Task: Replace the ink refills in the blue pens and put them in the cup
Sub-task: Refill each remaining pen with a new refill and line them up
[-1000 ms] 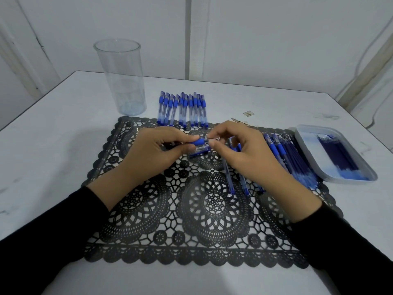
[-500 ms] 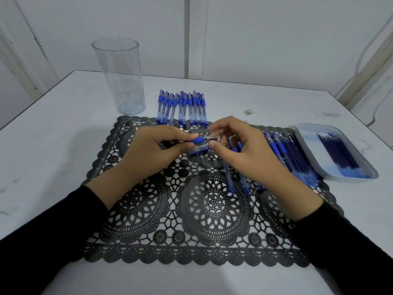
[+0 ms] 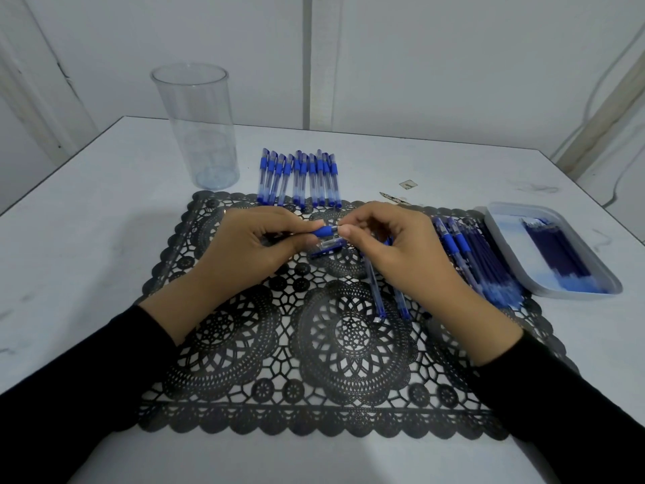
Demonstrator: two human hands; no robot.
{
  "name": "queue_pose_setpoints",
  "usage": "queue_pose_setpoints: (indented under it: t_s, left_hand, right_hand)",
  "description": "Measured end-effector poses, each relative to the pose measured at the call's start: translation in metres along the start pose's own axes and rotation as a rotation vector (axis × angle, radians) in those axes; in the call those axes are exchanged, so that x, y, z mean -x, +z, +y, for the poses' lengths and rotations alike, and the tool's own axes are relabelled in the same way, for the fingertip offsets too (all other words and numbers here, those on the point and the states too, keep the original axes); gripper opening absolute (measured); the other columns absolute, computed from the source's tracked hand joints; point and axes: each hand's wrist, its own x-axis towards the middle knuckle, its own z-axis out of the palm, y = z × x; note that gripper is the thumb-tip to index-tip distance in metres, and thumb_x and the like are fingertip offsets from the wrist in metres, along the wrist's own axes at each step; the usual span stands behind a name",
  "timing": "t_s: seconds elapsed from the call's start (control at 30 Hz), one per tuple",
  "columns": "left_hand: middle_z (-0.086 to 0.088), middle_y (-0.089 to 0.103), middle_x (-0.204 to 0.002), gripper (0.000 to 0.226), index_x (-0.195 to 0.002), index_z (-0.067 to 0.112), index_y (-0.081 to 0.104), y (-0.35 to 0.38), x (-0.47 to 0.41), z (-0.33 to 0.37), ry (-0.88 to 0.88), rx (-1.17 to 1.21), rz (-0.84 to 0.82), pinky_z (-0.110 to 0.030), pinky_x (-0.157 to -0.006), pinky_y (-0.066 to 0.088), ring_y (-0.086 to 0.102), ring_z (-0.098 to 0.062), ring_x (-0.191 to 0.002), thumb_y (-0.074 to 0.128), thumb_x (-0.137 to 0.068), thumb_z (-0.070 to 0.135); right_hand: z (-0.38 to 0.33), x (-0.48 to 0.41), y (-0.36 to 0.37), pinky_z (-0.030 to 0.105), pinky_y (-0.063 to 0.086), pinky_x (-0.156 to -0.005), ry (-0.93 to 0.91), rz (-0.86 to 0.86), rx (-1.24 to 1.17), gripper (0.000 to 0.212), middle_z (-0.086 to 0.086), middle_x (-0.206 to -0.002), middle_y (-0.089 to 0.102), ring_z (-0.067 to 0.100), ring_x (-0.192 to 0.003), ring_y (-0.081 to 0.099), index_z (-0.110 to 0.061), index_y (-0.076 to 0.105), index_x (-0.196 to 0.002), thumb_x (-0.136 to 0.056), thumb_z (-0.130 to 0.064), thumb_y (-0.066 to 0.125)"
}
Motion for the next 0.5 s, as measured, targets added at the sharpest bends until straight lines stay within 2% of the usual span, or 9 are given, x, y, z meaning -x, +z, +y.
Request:
queue_pose_setpoints:
  t_s: [0.13, 0.27, 0.33, 0.4, 0.47, 0.5]
  left_hand:
    - [0.008, 0.075, -0.097, 0.028, -0.108, 0.015, 0.075, -0.007, 0.000, -0.008, -0.090, -0.031, 0.015, -0.020, -0.083, 0.055, 0.071, -0.002, -0.088, 0.077, -0.081, 0.019]
    - [0.007, 0.075, -0.098, 0.027, -0.108, 0.014, 0.076, -0.013, 0.000, -0.016, -0.169, -0.067, 0.047, -0.021, -0.086, 0.055, 0.070, -0.001, -0.090, 0.079, -0.082, 0.015]
    - [0.006, 0.075, -0.098, 0.027, -0.108, 0.014, 0.076, -0.013, -0.001, -0.017, -0.189, -0.074, 0.045, -0.019, -0.086, 0.055, 0.070, 0.000, -0.091, 0.079, -0.081, 0.014]
    - [0.007, 0.075, -0.098, 0.027, -0.108, 0.015, 0.076, -0.012, -0.001, -0.017, -0.205, -0.074, 0.037, -0.014, -0.085, 0.053, 0.069, 0.002, -0.091, 0.079, -0.081, 0.013]
    - [0.009, 0.074, -0.097, 0.028, -0.108, 0.016, 0.076, -0.012, -0.001, -0.016, -0.217, -0.075, 0.031, -0.010, -0.083, 0.050, 0.068, 0.005, -0.090, 0.079, -0.081, 0.013]
    - [0.010, 0.074, -0.097, 0.028, -0.108, 0.016, 0.076, -0.012, -0.001, -0.016, -0.222, -0.074, 0.030, -0.009, -0.083, 0.049, 0.068, 0.006, -0.090, 0.079, -0.081, 0.013]
  right_hand:
    - [0.003, -0.005, 0.001, 0.012, 0.047, -0.068, 0.096, -0.031, -0.044, 0.019, -0.012, -0.086, 0.067, -0.003, -0.071, 0.055, -0.022, 0.072, -0.106, -0.088, -0.028, 0.071]
    - [0.007, -0.011, -0.003, 0.001, 0.036, -0.068, 0.040, -0.154, 0.263, 0.024, -0.014, -0.097, 0.066, -0.011, -0.073, 0.051, -0.021, 0.069, -0.116, -0.093, -0.024, 0.064]
    - [0.011, -0.015, 0.001, 0.010, 0.033, -0.079, -0.029, -0.204, 0.433, 0.030, -0.008, -0.110, 0.067, -0.004, -0.088, 0.046, -0.020, 0.066, -0.124, -0.095, -0.025, 0.062]
    - [0.016, -0.018, 0.007, 0.025, 0.037, -0.091, -0.090, -0.241, 0.540, 0.031, -0.001, -0.119, 0.068, 0.013, -0.102, 0.051, -0.017, 0.066, -0.124, -0.095, -0.025, 0.061]
    - [0.018, -0.019, 0.011, 0.041, 0.043, -0.093, -0.118, -0.264, 0.598, 0.024, -0.001, -0.114, 0.070, 0.021, -0.103, 0.054, -0.018, 0.070, -0.116, -0.095, -0.025, 0.061]
    - [0.018, -0.019, 0.011, 0.043, 0.044, -0.090, -0.127, -0.263, 0.602, 0.020, -0.004, -0.108, 0.070, 0.020, -0.098, 0.054, -0.019, 0.072, -0.110, -0.094, -0.025, 0.062]
